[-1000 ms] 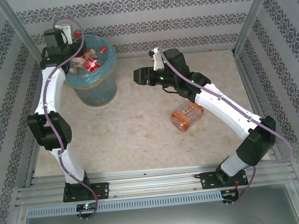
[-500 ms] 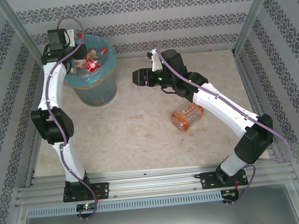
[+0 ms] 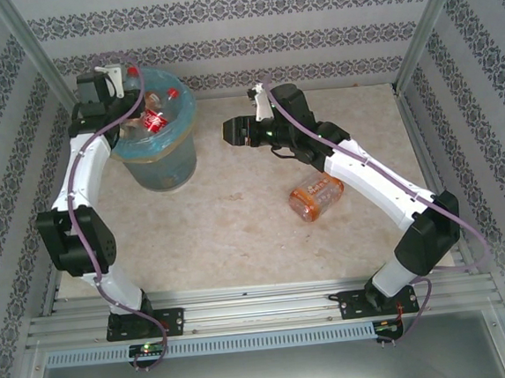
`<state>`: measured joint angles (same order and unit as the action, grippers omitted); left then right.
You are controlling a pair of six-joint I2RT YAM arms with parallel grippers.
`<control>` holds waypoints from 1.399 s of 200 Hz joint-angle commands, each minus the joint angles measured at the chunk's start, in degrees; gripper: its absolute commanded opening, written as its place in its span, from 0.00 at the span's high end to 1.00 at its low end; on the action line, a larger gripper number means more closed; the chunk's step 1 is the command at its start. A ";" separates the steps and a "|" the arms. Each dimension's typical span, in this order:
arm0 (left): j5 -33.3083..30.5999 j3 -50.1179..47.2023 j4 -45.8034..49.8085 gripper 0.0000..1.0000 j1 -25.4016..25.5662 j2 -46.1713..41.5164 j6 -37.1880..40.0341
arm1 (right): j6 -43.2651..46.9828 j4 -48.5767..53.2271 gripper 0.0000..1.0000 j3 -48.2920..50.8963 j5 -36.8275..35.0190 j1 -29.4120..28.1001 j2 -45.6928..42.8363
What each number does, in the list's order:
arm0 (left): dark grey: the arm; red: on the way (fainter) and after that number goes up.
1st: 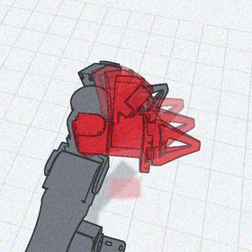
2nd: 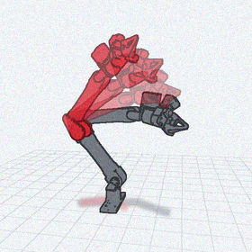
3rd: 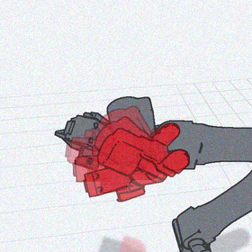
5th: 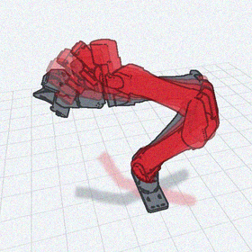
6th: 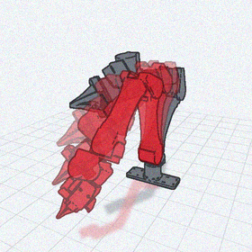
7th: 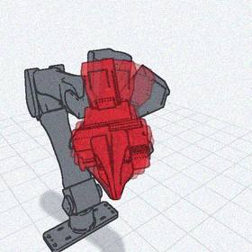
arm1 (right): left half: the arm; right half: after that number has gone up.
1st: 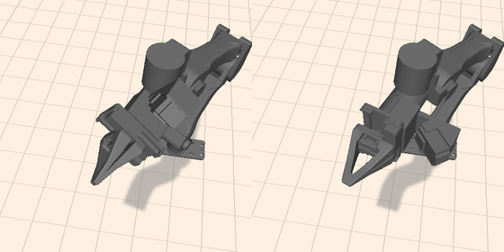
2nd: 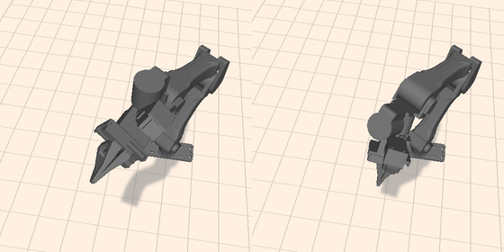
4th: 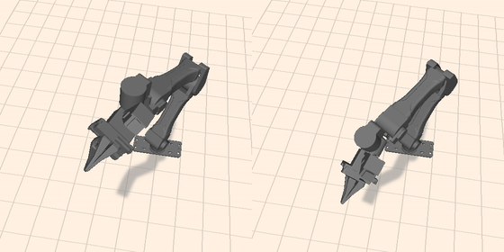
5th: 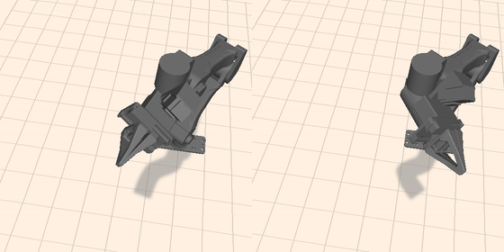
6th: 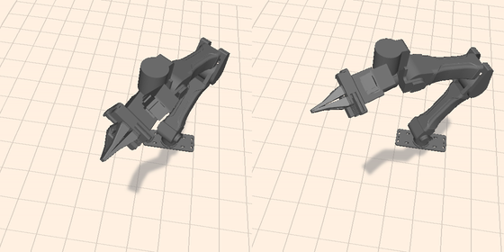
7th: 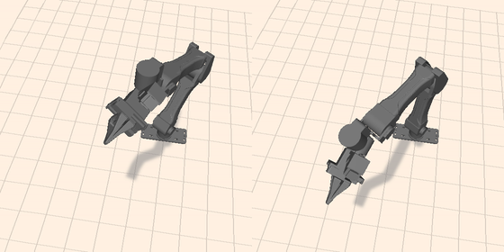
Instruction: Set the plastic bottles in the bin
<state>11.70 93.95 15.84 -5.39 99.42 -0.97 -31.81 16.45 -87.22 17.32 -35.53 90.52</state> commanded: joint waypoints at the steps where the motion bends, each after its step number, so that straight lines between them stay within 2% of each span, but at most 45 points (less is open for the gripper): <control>1: -0.29 -2.80 -7.27 0.53 -0.59 -0.25 -1.05 | -0.63 -0.08 0.36 -0.91 0.78 -0.84 0.95; 35: -0.25 -4.13 -7.09 0.49 -1.19 1.20 -1.46 | -0.66 -0.10 0.36 -0.11 0.37 -0.92 0.67; 64: -0.22 -5.69 -8.71 0.25 -1.56 -0.31 -3.13 | -0.58 0.07 0.36 0.51 -0.28 -0.95 -0.16; 76: -0.13 -5.08 -8.76 0.20 -1.56 -0.94 -3.42 | -0.37 0.14 0.36 0.39 -0.44 -0.90 -0.42; 153: 0.10 -0.40 -6.80 0.15 -1.56 -5.33 -3.18 | 0.45 1.08 0.36 -0.42 -1.41 -0.83 -1.64; 222: -0.26 2.75 -3.53 0.14 -1.16 -11.07 -2.46 | 1.36 4.40 0.33 -0.19 -6.30 0.14 -5.41; 250: -0.07 3.93 0.77 0.13 2.65 -13.70 -0.66 | 1.78 9.72 0.31 -0.17 -9.20 1.71 -7.96; 280: -3.81 4.81 6.27 0.10 11.51 -15.40 3.36 | 1.22 17.13 0.29 3.20 -12.39 5.26 -13.15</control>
<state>10.15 96.49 15.20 -0.49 85.65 -1.89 -31.16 25.56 -86.67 9.30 -32.97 82.28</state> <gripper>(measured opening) 0.895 0.703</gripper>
